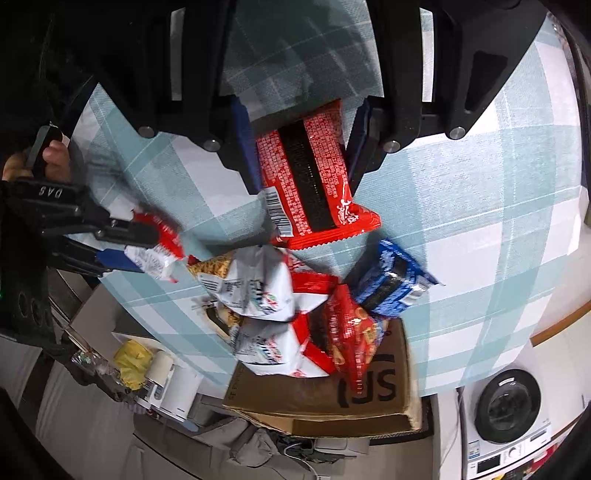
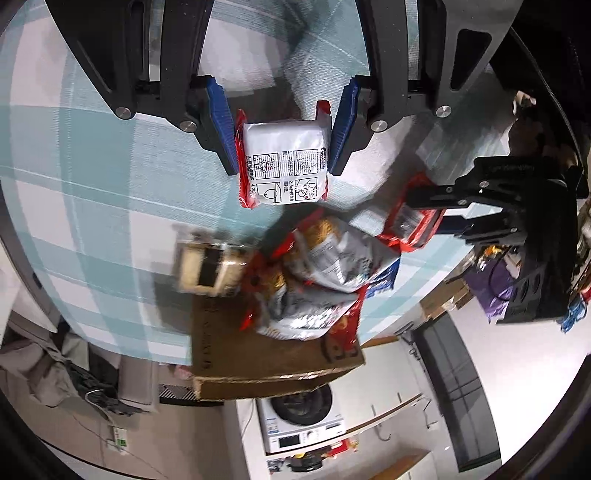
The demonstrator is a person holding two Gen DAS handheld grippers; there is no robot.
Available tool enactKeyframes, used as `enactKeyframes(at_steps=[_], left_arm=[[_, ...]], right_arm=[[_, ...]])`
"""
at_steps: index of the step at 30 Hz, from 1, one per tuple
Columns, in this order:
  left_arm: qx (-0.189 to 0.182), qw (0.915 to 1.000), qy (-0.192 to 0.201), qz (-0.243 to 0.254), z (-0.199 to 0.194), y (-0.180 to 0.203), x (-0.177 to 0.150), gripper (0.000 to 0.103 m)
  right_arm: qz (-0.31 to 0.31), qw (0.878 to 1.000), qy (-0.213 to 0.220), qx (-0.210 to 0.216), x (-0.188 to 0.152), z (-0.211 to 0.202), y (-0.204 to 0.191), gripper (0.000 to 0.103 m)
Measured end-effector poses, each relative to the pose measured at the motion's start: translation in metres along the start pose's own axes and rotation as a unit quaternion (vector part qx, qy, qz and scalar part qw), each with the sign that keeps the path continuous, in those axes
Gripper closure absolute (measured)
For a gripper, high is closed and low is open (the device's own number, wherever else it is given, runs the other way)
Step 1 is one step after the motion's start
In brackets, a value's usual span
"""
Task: Organize snacks
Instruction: 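Carry both packs over the cardboard box and lower them inside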
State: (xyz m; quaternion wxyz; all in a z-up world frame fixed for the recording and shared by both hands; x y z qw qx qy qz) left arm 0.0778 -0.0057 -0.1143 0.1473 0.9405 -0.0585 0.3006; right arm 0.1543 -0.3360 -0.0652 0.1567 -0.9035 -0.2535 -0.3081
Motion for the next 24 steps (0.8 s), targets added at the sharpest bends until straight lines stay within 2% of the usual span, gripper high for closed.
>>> enactKeyframes(at_steps=[11, 24], left_arm=[[0.023, 0.9984, 0.034, -0.039, -0.028, -0.028, 0.006, 0.062], [0.022, 0.9946, 0.088, -0.050, -0.042, -0.029, 0.049, 0.062]], right_arm=[[0.033, 0.999, 0.029, -0.013, 0.020, -0.009, 0.013, 0.054], [0.060, 0.995, 0.078, -0.008, 0.056, -0.025, 0.016, 0.054]])
Point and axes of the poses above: each gripper's, at about its wrist camera, not at the fingertips, and z roughly the way its jaws point, y to its right, x to its top, the point moved 10 cm from there along z, roughly the way its jaws point, and after that the axes turned 5 degrees about -x, right-handed, at the moved point
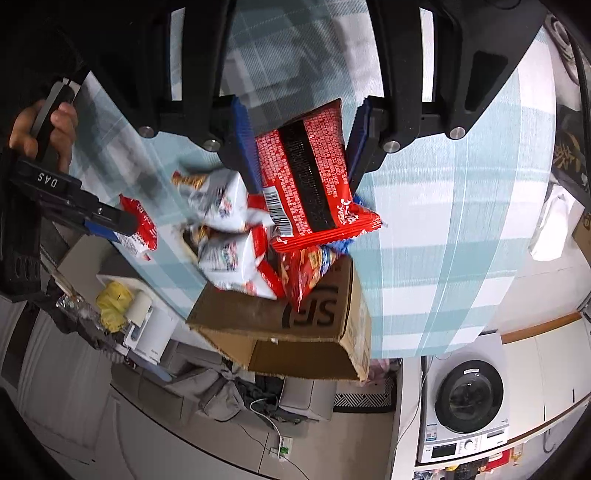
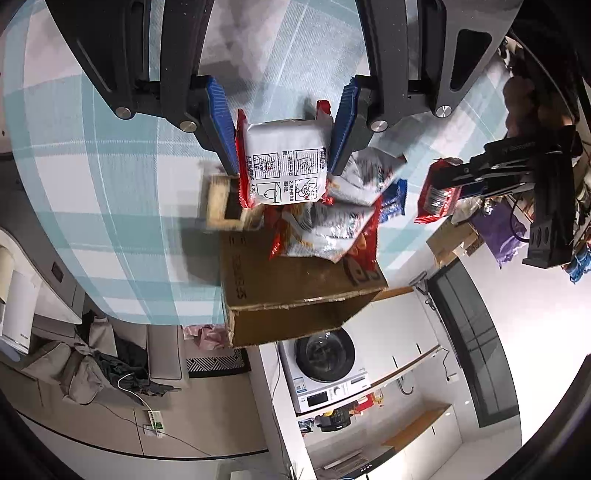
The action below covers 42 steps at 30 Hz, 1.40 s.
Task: Organize snacks
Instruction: 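Carry both packs over the cardboard box and lower them inside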
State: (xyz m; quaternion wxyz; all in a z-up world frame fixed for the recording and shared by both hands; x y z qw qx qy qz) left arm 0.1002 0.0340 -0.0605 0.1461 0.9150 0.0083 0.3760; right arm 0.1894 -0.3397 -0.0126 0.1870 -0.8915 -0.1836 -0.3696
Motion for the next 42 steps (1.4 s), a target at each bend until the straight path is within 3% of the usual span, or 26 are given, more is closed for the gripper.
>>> enactKeyframes(at_steps=[21, 42], left_arm=[[0.003, 0.9987, 0.048, 0.013, 0.015, 0.003, 0.080, 0.062], [0.002, 0.9971, 0.070, 0.027, 0.046, 0.014, 0.149, 0.062]], right_arm=[[0.023, 0.999, 0.034, 0.021, 0.070, 0.009, 0.001, 0.054], [0.020, 0.998, 0.054, 0.025, 0.133, 0.036, 0.007, 0.054]])
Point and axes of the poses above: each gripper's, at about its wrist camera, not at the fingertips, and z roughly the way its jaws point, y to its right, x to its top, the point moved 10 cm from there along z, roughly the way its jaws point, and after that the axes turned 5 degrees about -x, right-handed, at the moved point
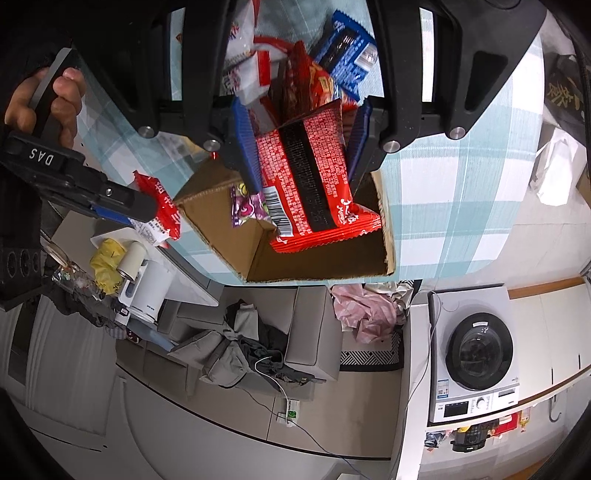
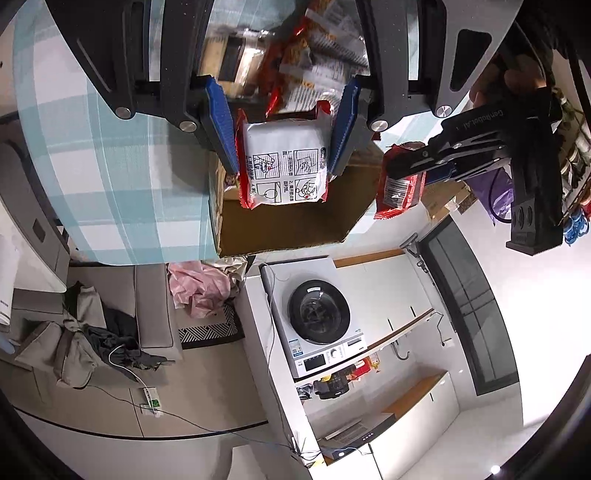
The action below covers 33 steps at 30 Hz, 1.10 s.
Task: Organize snacks
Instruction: 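Carry both packs over the cardboard box and lower them inside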
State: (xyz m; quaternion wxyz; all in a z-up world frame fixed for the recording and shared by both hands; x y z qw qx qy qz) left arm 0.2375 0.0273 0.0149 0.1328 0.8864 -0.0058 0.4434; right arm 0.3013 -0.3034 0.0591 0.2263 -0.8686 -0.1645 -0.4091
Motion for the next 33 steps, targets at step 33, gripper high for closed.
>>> enactKeyframes(at_steps=[33], left_arm=[[0.015, 0.9995, -0.026, 0.008, 0.081, -0.024, 0.027, 0.062]], right_arm=[[0.017, 1.000, -0.016, -0.002, 0.029, 0.066, -0.005, 0.054]])
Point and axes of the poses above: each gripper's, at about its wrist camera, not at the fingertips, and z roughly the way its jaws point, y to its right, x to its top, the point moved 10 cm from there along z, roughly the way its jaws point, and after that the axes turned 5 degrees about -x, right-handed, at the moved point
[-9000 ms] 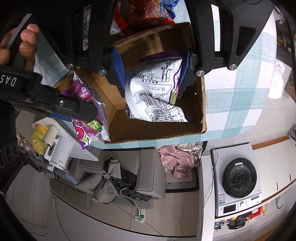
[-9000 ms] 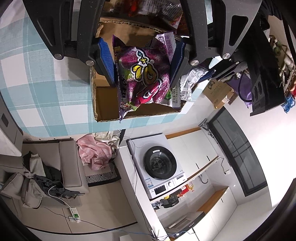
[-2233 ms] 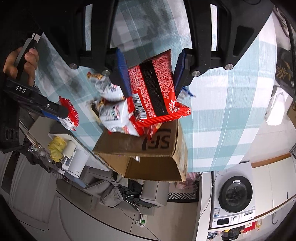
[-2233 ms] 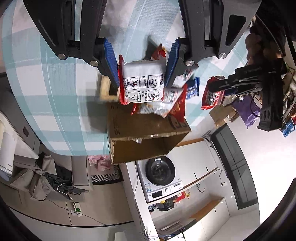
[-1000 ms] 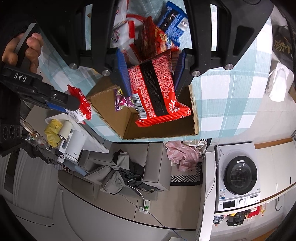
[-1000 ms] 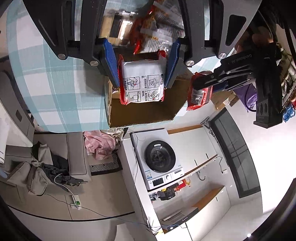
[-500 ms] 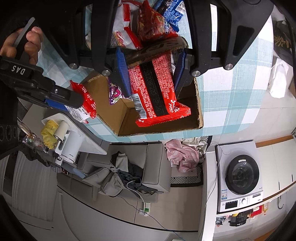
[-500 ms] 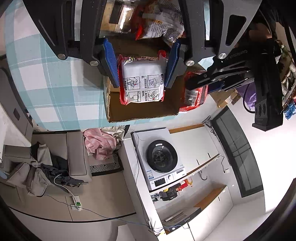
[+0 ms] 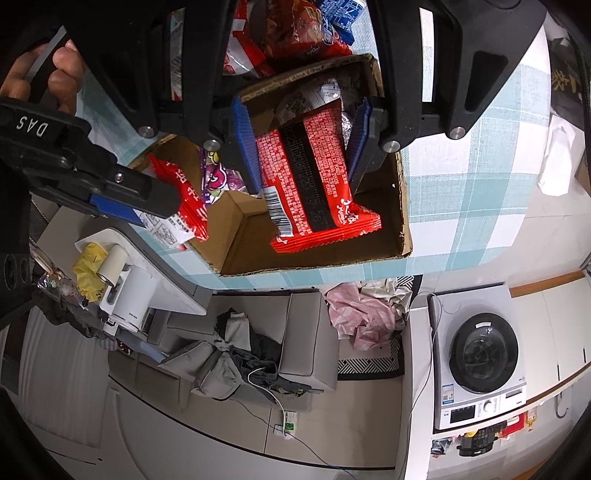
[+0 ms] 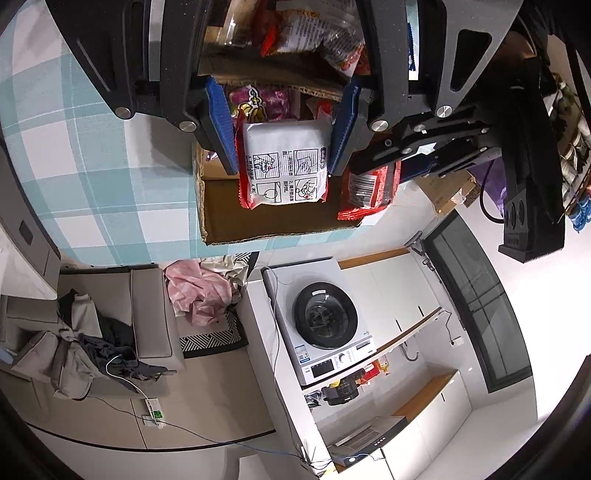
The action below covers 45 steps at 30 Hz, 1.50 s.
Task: Organize snacks
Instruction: 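Carry both packs over the cardboard box and lower them inside, then open both tools in the box and withdraw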
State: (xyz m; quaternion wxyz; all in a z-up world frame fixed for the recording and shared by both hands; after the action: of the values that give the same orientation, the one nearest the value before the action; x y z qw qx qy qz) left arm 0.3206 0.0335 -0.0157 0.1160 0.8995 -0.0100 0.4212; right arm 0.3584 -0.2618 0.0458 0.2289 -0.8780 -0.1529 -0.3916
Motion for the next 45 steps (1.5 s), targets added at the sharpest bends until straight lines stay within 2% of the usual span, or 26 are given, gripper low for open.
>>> enactKeyframes(at_steps=[12, 19, 22, 24, 27, 29, 31, 34, 35, 36, 37, 45], left_arm=[[0.005, 0.9998, -0.018, 0.009, 0.030, 0.000, -0.005, 0.062], [0.002, 0.9998, -0.020, 0.005, 0.038, 0.001, -0.005, 0.062], [0.014, 0.9996, -0.019, 0.016, 0.038, 0.002, -0.004, 0.062], [0.012, 0.9997, -0.013, 0.015, 0.033, 0.003, -0.004, 0.062], [0.003, 0.9999, -0.014, 0.009, 0.025, 0.006, -0.004, 0.049], [0.008, 0.9999, -0.003, 0.009, 0.015, 0.005, -0.003, 0.026], [0.015, 0.9998, 0.009, 0.011, 0.005, 0.003, -0.003, 0.021], [0.012, 0.9999, 0.004, 0.009, -0.006, 0.002, -0.008, 0.017], [0.013, 0.9999, 0.003, 0.006, -0.010, 0.001, -0.009, 0.013], [0.015, 0.9999, 0.003, 0.004, -0.014, -0.001, -0.011, 0.010], [0.017, 0.9998, 0.004, 0.001, -0.019, -0.004, -0.014, 0.002], [0.030, 0.9995, 0.009, -0.004, -0.060, -0.020, -0.032, 0.001]], right_arm=[[0.011, 1.000, -0.017, 0.005, -0.004, 0.026, 0.006, 0.053], [0.001, 1.000, -0.017, -0.013, -0.004, 0.033, 0.011, 0.053], [-0.005, 1.000, -0.017, -0.014, -0.005, 0.034, 0.011, 0.052], [-0.012, 1.000, -0.010, -0.019, -0.005, 0.030, 0.010, 0.045], [-0.012, 1.000, 0.000, -0.026, -0.003, 0.021, 0.014, 0.039], [-0.010, 1.000, 0.003, -0.021, -0.003, 0.015, 0.015, 0.034], [-0.013, 1.000, 0.007, -0.009, -0.003, 0.008, 0.014, 0.024], [-0.019, 0.999, 0.016, -0.021, -0.003, -0.002, 0.016, 0.013], [-0.019, 1.000, 0.014, -0.021, -0.004, -0.005, 0.016, 0.006], [-0.017, 1.000, 0.012, -0.022, -0.006, -0.008, 0.017, 0.004], [-0.015, 1.000, 0.008, -0.024, -0.009, -0.010, 0.018, 0.003], [0.002, 0.999, -0.011, -0.053, -0.029, -0.026, 0.034, 0.000]])
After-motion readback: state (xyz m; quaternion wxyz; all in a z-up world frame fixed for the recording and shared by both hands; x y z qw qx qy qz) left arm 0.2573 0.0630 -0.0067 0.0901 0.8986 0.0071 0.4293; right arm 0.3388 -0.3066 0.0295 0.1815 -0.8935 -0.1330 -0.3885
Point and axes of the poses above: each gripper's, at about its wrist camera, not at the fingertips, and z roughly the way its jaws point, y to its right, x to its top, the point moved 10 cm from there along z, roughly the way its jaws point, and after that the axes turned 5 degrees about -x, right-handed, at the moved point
